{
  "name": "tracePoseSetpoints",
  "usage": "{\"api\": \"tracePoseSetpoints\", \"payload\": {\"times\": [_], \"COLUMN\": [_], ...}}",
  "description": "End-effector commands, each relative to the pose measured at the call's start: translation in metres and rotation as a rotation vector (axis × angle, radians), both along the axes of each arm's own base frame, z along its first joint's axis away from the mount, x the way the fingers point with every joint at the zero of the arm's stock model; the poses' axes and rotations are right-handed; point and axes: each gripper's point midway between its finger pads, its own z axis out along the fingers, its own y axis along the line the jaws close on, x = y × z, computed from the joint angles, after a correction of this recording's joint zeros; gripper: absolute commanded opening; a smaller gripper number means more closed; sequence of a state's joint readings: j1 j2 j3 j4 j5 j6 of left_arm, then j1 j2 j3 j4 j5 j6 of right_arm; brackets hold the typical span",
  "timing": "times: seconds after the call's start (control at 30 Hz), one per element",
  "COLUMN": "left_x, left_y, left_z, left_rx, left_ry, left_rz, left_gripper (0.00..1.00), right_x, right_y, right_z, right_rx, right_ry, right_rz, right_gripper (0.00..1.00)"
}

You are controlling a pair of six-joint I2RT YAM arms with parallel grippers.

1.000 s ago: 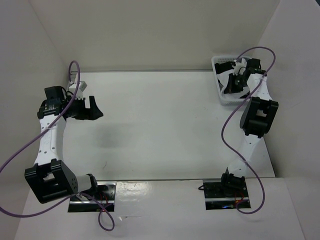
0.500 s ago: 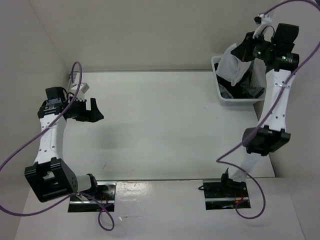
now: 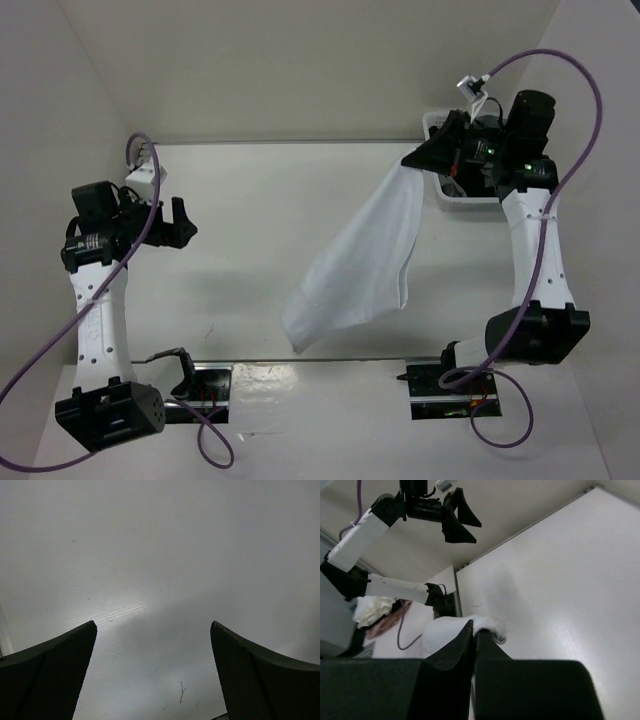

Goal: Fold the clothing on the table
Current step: Move the skirt to the center of the board

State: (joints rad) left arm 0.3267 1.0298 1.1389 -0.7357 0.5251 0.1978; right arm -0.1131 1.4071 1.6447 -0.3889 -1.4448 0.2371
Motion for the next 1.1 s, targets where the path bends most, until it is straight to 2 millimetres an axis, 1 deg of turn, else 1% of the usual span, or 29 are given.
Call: {"api": "tracePoseSetpoints", "payload": {"times": [0.0, 0.03, 0.07, 0.1, 0.13, 0.17, 0.2, 0.23, 0.27, 0.33, 0.37, 0.43, 0.47, 0.5, 0.57, 0.6, 0.63, 0.7, 0.73, 0.77, 0.8, 0.83, 0.87, 0.9, 0.93, 0.97, 1.0, 1.03, 1.07], "left_x": [0.006, 0.007, 0.005, 0.005, 0.004, 0.000, 0.000, -0.002, -0.006, -0.007, -0.007, -0.007, -0.007, -0.008, -0.010, -0.010, -0.011, -0.012, -0.012, -0.013, -0.014, -0.015, -0.015, -0.016, -0.017, -0.017, -0.018, -0.021, -0.021], "left_y": [0.009, 0.011, 0.010, 0.010, 0.004, -0.001, -0.004, -0.007, -0.008, -0.010, -0.012, -0.011, -0.011, -0.012, -0.015, -0.015, -0.015, -0.016, -0.016, -0.016, -0.016, -0.016, -0.016, -0.017, -0.017, -0.019, -0.019, -0.020, -0.020], "left_z": [-0.027, -0.032, -0.038, -0.049, -0.048, -0.051, -0.050, -0.054, -0.056, -0.053, -0.053, -0.052, -0.052, -0.050, -0.051, -0.051, -0.048, -0.046, -0.046, -0.044, -0.041, -0.039, -0.039, -0.036, -0.034, -0.033, -0.029, -0.030, -0.030], "left_rx": [-0.026, -0.035, -0.048, -0.052, -0.052, -0.068, -0.073, -0.081, -0.085, -0.083, -0.090, -0.079, -0.079, -0.076, -0.075, -0.075, -0.071, -0.067, -0.067, -0.063, -0.059, -0.056, -0.056, -0.052, -0.048, -0.054, -0.041, -0.039, -0.039], "left_ry": [0.101, 0.126, 0.168, 0.208, 0.202, 0.222, 0.212, 0.219, 0.229, 0.214, 0.211, 0.197, 0.196, 0.188, 0.188, 0.188, 0.177, 0.168, 0.168, 0.158, 0.148, 0.140, 0.140, 0.130, 0.120, 0.117, 0.099, 0.094, 0.094], "left_rz": [0.058, 0.073, 0.073, 0.053, -0.006, -0.038, -0.061, -0.078, -0.078, -0.091, -0.098, -0.104, -0.104, -0.104, -0.113, -0.113, -0.113, -0.113, -0.113, -0.113, -0.113, -0.113, -0.113, -0.113, -0.113, -0.120, -0.125, -0.125, -0.125], "left_gripper": [1.00, 1.00, 1.00, 1.00, 1.00, 1.00, 1.00, 1.00, 1.00, 1.00, 1.00, 1.00, 1.00, 1.00, 1.00, 1.00, 1.00, 1.00, 1.00, 1.00, 1.00, 1.00, 1.00, 1.00, 1.00, 1.00, 1.00, 1.00, 1.00], "right_x": [0.004, 0.023, 0.033, 0.036, 0.057, 0.069, 0.061, 0.066, 0.072, 0.075, 0.079, 0.081, 0.087, 0.090, 0.092, 0.089, 0.088, 0.073, 0.068, 0.053, 0.037, 0.031, 0.017, 0.010, -0.006, -0.017, -0.025, -0.036, -0.057], "right_y": [-0.012, -0.019, -0.024, -0.025, -0.034, -0.039, -0.016, -0.007, 0.012, 0.021, 0.011, 0.012, 0.002, 0.001, 0.009, 0.026, 0.037, 0.075, 0.103, 0.116, 0.140, 0.159, 0.167, 0.187, 0.205, 0.217, 0.234, 0.246, 0.260], "right_z": [-0.031, -0.051, -0.065, -0.082, -0.105, -0.123, -0.135, -0.153, -0.190, -0.225, -0.256, -0.278, -0.299, -0.305, -0.314, -0.313, -0.302, -0.289, -0.265, -0.258, -0.246, -0.217, -0.209, -0.186, -0.176, -0.168, -0.149, -0.140, -0.131], "right_rx": [0.033, 0.029, 0.024, 0.019, -0.049, -0.173, -0.290, -0.410, -0.618, -0.780, -0.889, -0.979, -1.060, -1.091, -1.140, -1.139, -1.131, -1.062, -0.993, -0.963, -0.865, -0.794, -0.772, -0.698, -0.676, -0.658, -0.609, -0.581, -0.549], "right_ry": [0.083, 0.105, 0.134, 0.220, 0.250, 0.143, 0.162, 0.144, 0.136, 0.145, 0.185, 0.195, 0.228, 0.227, 0.236, 0.209, 0.186, 0.140, 0.082, 0.095, 0.088, 0.042, 0.056, -0.003, -0.032, -0.051, -0.103, -0.134, -0.157], "right_rz": [0.050, -0.003, -0.043, -0.076, -0.196, -0.248, -0.230, -0.250, -0.290, -0.341, -0.405, -0.431, -0.469, -0.480, -0.475, -0.443, -0.429, -0.274, -0.203, -0.114, 0.029, 0.086, 0.149, 0.222, 0.277, 0.314, 0.359, 0.411, 0.485], "right_gripper": [0.00, 0.00, 0.00, 0.00, 0.00, 0.00, 0.00, 0.00, 0.00, 0.00, 0.00, 0.00, 0.00, 0.00, 0.00, 0.00, 0.00, 0.00, 0.00, 0.00, 0.00, 0.00, 0.00, 0.00, 0.00, 0.00, 0.00, 0.00, 0.00]}}
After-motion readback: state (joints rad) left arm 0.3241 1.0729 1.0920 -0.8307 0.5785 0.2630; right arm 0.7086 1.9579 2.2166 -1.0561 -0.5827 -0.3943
